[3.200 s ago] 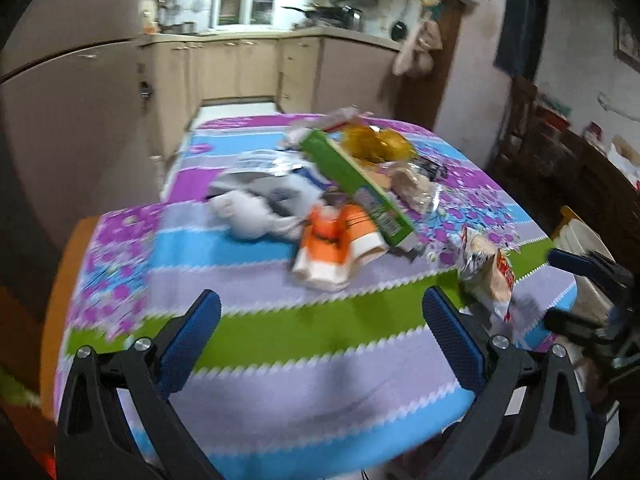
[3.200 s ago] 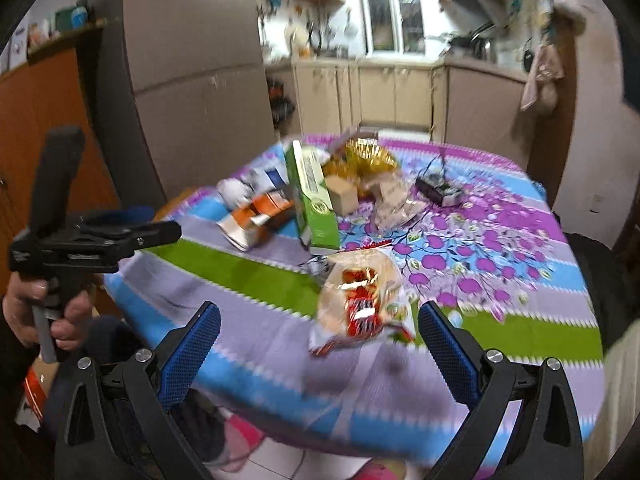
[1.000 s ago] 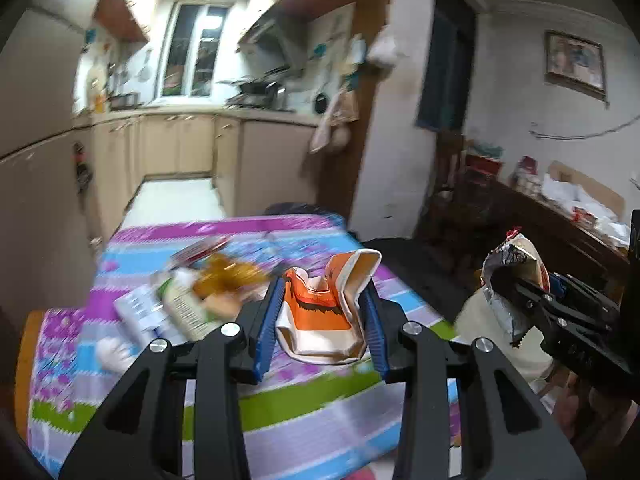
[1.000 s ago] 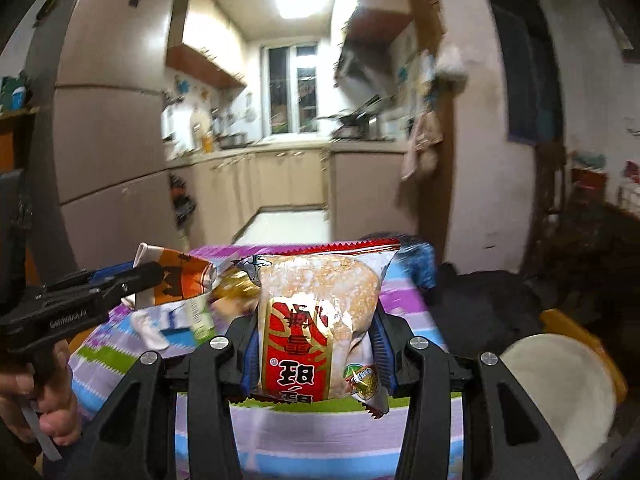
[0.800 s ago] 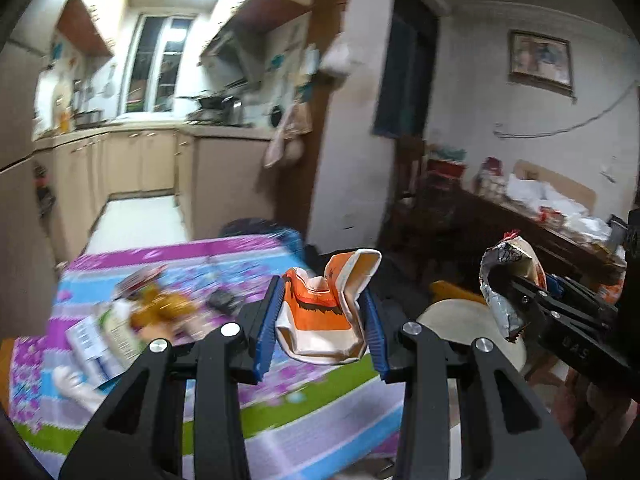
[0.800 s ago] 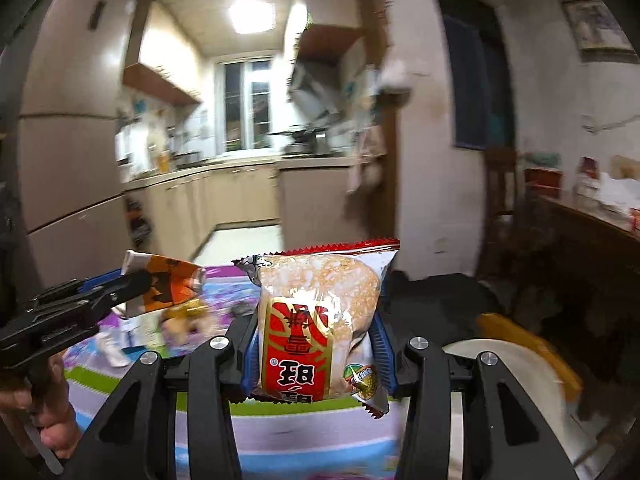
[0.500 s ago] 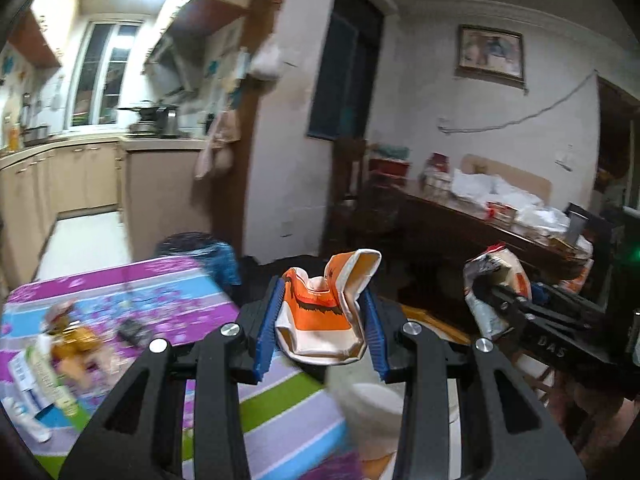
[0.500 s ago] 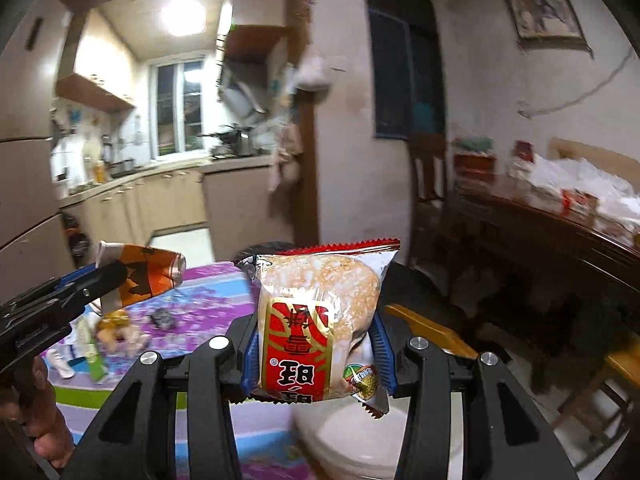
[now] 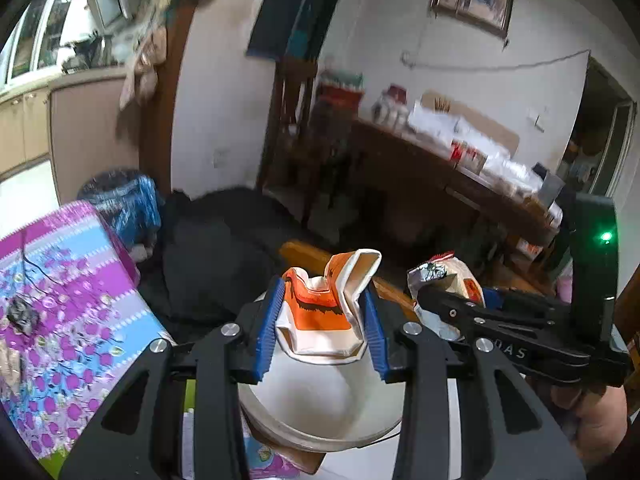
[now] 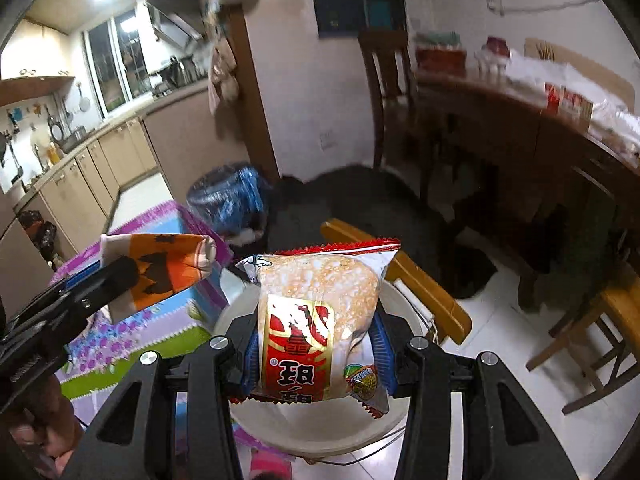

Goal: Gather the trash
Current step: 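Carry both items to the white basin and open both tools to drop them, then move both tools back over the table toward the white towel, then grasp the white towel with left tool while right tool grasps the green ointment box, then carry towel and green box to the basin and release both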

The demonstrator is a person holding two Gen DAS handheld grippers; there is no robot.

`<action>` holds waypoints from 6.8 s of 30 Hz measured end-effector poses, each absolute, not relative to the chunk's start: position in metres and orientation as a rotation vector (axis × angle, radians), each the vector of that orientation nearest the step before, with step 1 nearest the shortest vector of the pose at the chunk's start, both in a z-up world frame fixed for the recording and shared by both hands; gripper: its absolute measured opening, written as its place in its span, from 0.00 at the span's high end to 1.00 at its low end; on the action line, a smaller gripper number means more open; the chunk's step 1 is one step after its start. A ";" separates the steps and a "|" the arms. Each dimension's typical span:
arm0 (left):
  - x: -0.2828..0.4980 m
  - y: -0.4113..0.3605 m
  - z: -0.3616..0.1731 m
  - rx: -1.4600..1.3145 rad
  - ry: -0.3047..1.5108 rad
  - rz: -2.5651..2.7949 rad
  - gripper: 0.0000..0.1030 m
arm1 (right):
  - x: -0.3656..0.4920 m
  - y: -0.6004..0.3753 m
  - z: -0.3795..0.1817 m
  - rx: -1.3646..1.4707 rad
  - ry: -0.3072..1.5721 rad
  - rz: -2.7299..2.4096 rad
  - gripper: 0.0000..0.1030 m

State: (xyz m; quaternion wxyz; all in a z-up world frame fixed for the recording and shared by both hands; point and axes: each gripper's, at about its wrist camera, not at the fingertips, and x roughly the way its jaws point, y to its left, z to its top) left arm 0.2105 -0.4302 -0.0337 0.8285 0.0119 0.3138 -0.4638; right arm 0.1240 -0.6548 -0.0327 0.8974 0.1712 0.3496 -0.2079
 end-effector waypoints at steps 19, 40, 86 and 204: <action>0.228 -0.456 -0.081 0.123 0.796 -0.924 0.64 | 0.139 -0.656 -0.107 0.396 0.796 -0.435 0.54; 0.220 -0.453 -0.079 0.168 0.775 -0.894 0.48 | 0.118 -0.650 -0.099 0.409 0.739 -0.449 0.36; 0.312 0.085 -0.166 -0.303 0.916 0.096 0.17 | 0.218 -0.283 -0.089 0.160 0.660 0.277 0.17; 0.235 -0.474 -0.091 0.307 0.819 -0.889 0.65 | 0.134 -0.694 -0.098 0.429 0.891 -0.456 0.64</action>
